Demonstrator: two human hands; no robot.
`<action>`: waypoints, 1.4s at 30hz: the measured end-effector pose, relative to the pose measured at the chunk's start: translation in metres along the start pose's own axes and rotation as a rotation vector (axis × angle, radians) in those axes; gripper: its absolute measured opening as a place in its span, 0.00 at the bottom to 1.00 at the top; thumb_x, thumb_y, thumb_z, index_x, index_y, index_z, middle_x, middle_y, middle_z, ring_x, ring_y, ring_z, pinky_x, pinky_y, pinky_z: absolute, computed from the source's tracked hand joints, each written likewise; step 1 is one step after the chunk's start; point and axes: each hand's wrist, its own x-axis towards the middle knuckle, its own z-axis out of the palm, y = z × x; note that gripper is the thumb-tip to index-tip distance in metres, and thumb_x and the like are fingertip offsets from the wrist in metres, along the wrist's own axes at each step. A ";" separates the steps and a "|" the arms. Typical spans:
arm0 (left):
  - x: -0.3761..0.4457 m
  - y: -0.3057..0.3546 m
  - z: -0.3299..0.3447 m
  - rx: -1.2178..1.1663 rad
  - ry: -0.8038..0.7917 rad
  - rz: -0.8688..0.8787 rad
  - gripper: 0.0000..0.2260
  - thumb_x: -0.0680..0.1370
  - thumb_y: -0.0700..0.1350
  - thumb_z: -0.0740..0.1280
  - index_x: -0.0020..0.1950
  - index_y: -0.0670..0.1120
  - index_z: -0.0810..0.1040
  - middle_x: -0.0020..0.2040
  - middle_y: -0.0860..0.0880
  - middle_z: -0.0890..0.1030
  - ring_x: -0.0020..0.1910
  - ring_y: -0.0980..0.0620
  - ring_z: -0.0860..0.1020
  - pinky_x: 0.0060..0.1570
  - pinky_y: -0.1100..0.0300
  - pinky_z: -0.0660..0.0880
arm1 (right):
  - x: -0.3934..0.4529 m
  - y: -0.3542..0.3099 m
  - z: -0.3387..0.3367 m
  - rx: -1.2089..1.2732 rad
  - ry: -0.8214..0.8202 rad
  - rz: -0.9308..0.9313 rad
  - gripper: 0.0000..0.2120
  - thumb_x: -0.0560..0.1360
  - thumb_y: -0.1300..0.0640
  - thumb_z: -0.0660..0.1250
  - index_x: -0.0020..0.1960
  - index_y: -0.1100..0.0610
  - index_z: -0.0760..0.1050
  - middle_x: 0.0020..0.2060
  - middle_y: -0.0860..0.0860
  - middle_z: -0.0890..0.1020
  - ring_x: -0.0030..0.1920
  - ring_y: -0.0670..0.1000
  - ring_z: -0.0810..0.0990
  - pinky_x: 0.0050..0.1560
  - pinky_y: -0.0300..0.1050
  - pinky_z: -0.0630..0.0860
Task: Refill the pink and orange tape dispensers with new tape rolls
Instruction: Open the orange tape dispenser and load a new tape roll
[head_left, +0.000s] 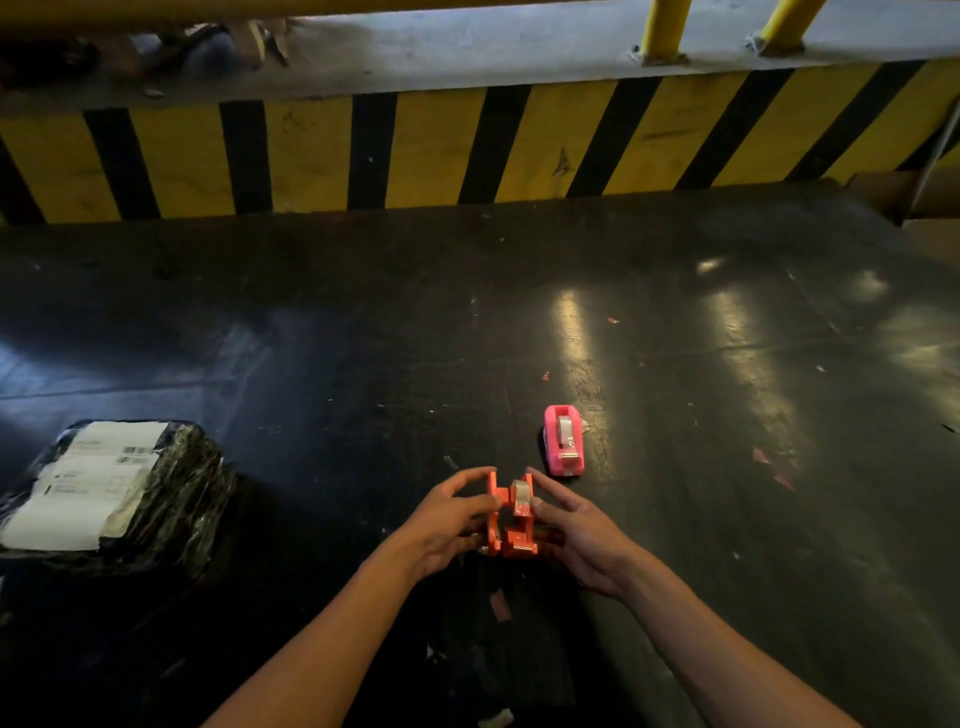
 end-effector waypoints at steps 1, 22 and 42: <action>0.000 -0.001 -0.001 -0.016 -0.010 -0.008 0.20 0.75 0.40 0.72 0.65 0.55 0.77 0.60 0.41 0.81 0.55 0.42 0.83 0.48 0.49 0.81 | 0.000 0.000 0.000 -0.009 -0.001 0.003 0.22 0.78 0.62 0.65 0.67 0.43 0.72 0.56 0.57 0.85 0.56 0.58 0.84 0.49 0.52 0.81; -0.001 -0.004 -0.003 -0.112 0.005 -0.051 0.19 0.74 0.36 0.72 0.62 0.53 0.81 0.60 0.40 0.82 0.56 0.41 0.83 0.46 0.48 0.83 | -0.008 -0.004 0.015 -0.057 0.002 -0.017 0.20 0.78 0.61 0.65 0.66 0.44 0.74 0.59 0.59 0.82 0.57 0.57 0.83 0.53 0.54 0.80; -0.018 -0.025 -0.005 -0.412 0.158 -0.022 0.18 0.79 0.36 0.68 0.68 0.46 0.73 0.58 0.35 0.81 0.52 0.39 0.83 0.48 0.44 0.81 | -0.013 0.019 0.022 -0.985 0.103 -0.423 0.23 0.73 0.44 0.71 0.66 0.44 0.71 0.53 0.40 0.81 0.53 0.38 0.79 0.55 0.36 0.75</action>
